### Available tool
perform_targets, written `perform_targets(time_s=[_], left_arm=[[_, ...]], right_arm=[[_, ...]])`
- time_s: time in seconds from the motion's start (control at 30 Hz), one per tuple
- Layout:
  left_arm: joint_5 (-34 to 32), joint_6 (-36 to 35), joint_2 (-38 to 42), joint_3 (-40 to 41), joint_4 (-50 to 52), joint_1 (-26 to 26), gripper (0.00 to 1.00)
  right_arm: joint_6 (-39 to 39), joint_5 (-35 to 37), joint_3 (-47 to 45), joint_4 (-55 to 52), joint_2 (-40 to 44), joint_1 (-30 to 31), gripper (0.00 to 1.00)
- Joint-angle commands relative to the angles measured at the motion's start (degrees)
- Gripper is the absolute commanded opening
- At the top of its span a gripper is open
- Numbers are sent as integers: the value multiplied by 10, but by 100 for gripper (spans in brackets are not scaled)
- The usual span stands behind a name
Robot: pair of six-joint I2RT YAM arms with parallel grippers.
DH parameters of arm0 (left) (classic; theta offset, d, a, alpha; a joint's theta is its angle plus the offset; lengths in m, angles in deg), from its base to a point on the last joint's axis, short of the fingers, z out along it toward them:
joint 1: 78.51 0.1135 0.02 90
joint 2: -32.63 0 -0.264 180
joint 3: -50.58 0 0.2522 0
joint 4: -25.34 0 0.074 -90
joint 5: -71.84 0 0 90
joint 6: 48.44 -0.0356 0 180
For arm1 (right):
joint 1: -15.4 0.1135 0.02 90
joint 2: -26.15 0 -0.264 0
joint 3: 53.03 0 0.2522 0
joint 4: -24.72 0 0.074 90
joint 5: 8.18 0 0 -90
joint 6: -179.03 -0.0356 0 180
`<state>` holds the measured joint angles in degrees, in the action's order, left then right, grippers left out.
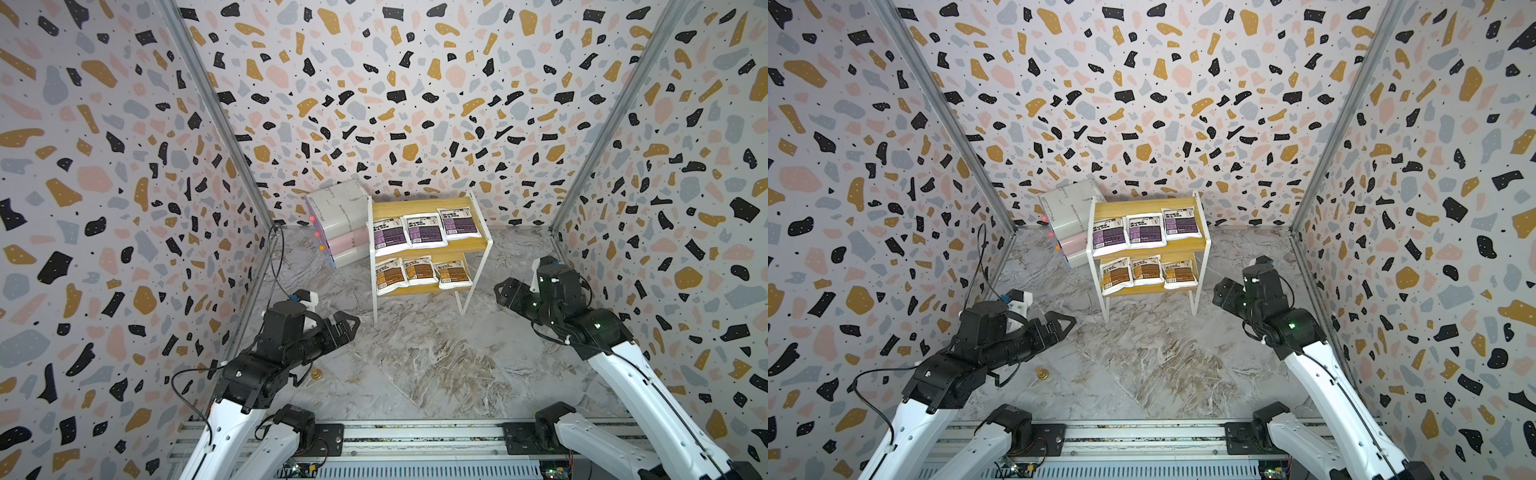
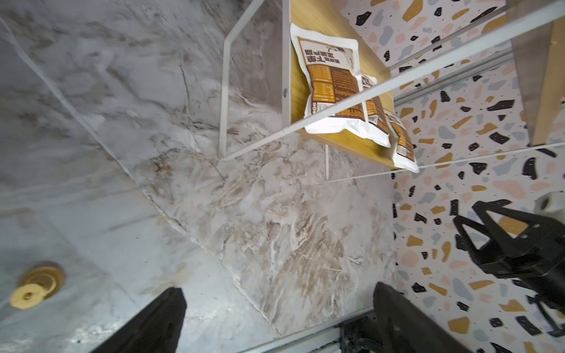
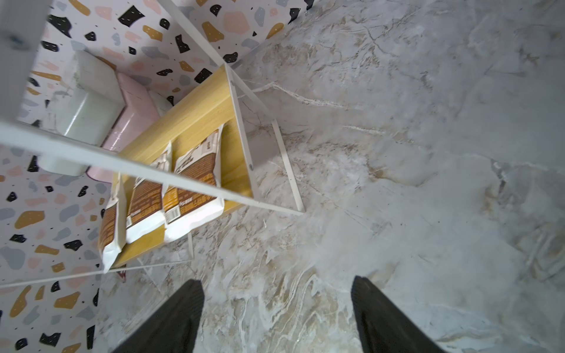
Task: Place the bagged coffee beans on the shelf by color
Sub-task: Place the bagged coffee beans on the shelf, then reset both arms
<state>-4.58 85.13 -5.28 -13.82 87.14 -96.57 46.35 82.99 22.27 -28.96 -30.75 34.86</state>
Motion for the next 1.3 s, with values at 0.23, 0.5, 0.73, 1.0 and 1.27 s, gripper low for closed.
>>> perform_targets(time_s=[0.23, 0.5, 0.73, 1.0, 1.27], left_arm=[[-201, -172, -52, 7, -74, 5, 100], [-241, -260, -100, 48, -185, 26, 100], [-262, -318, -129, 108, -324, 55, 100], [-242, -381, -155, 168, -459, 101, 100], [-204, -406, -209, 258, -670, 146, 100]], right_arm=[[198, -4, -88, 207, -83, -130, 92], [313, 46, -202, 396, -151, -178, 96], [366, 65, -283, 561, -203, -199, 98], [393, 55, -356, 744, -241, -204, 98], [395, 55, -419, 851, -236, -204, 98]])
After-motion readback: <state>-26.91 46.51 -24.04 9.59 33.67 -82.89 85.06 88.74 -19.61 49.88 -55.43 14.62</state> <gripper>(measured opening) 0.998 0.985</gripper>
